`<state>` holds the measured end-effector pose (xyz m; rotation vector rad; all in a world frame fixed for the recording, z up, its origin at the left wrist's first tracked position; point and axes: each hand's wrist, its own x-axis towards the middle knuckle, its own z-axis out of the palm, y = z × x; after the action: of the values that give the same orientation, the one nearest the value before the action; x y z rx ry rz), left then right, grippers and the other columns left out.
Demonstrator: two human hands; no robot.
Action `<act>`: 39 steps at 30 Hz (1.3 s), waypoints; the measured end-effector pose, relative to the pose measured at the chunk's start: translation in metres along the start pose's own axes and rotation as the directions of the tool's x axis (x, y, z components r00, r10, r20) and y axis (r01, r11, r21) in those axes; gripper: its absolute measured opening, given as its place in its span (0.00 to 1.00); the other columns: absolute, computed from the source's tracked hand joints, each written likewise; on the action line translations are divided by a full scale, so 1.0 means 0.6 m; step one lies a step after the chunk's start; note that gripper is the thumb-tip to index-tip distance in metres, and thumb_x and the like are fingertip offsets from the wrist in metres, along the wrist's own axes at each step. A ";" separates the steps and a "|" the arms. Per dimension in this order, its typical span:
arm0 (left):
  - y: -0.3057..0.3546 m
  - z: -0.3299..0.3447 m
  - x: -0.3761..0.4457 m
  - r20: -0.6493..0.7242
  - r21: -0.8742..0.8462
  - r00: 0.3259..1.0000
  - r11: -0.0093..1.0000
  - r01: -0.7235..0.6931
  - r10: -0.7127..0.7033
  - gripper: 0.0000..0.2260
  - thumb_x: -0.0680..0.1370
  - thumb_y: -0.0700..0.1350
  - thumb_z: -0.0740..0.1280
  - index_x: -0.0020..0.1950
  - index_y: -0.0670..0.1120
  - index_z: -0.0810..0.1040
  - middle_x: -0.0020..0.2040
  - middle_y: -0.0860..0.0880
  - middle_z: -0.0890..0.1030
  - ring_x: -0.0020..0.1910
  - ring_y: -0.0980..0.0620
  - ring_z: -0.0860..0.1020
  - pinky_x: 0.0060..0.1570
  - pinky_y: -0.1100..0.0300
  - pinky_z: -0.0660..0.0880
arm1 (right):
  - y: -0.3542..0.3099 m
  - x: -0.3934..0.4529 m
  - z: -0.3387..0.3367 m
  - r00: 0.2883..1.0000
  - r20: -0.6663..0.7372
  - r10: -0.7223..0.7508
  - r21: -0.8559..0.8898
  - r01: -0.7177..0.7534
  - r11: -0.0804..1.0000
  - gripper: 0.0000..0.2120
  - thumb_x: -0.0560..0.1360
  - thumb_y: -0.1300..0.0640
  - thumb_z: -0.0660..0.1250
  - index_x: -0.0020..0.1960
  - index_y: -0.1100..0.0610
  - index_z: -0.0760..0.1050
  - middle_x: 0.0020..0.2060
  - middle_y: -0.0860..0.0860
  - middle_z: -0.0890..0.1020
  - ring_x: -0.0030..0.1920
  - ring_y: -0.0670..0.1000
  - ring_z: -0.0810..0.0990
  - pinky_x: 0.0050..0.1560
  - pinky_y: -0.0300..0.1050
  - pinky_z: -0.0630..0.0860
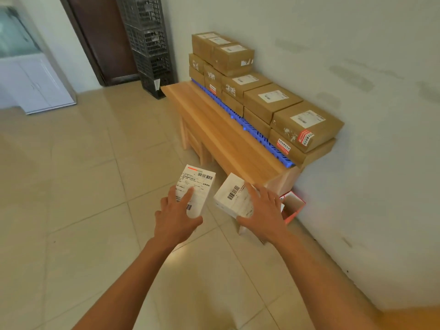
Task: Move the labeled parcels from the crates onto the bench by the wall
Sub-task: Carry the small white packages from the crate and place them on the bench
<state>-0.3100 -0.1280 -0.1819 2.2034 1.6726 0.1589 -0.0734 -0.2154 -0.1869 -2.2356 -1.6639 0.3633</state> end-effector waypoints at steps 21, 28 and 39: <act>-0.068 -0.150 0.672 0.021 -0.081 0.991 0.988 -0.129 0.131 0.40 0.72 0.62 0.70 0.81 0.61 0.55 0.82 0.48 0.48 0.74 0.43 0.58 0.67 0.42 0.68 | -0.136 0.626 0.012 0.977 -0.029 0.211 0.000 -0.211 0.977 0.44 0.71 0.34 0.70 0.80 0.42 0.54 0.79 0.49 0.56 0.78 0.55 0.53 0.76 0.60 0.50; 0.008 -0.140 0.884 0.076 -0.071 0.969 0.971 -0.228 0.233 0.41 0.73 0.63 0.70 0.82 0.60 0.54 0.81 0.47 0.49 0.76 0.43 0.54 0.67 0.40 0.68 | -0.082 0.799 0.002 0.910 -0.120 0.396 0.047 -0.393 0.918 0.45 0.69 0.30 0.68 0.79 0.44 0.55 0.75 0.49 0.62 0.73 0.54 0.60 0.73 0.59 0.60; 0.191 -0.129 1.197 0.147 -0.005 0.912 0.923 -0.386 0.382 0.40 0.74 0.63 0.69 0.81 0.60 0.54 0.82 0.48 0.48 0.75 0.43 0.57 0.66 0.43 0.68 | 0.029 1.070 -0.056 0.813 -0.217 0.541 0.145 -0.521 0.841 0.42 0.71 0.31 0.67 0.78 0.45 0.56 0.73 0.52 0.64 0.72 0.56 0.61 0.71 0.58 0.61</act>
<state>-0.0217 0.5438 -0.1635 2.4757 1.1549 0.0764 0.1380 0.3917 -0.1682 -2.5339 -0.8570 0.2528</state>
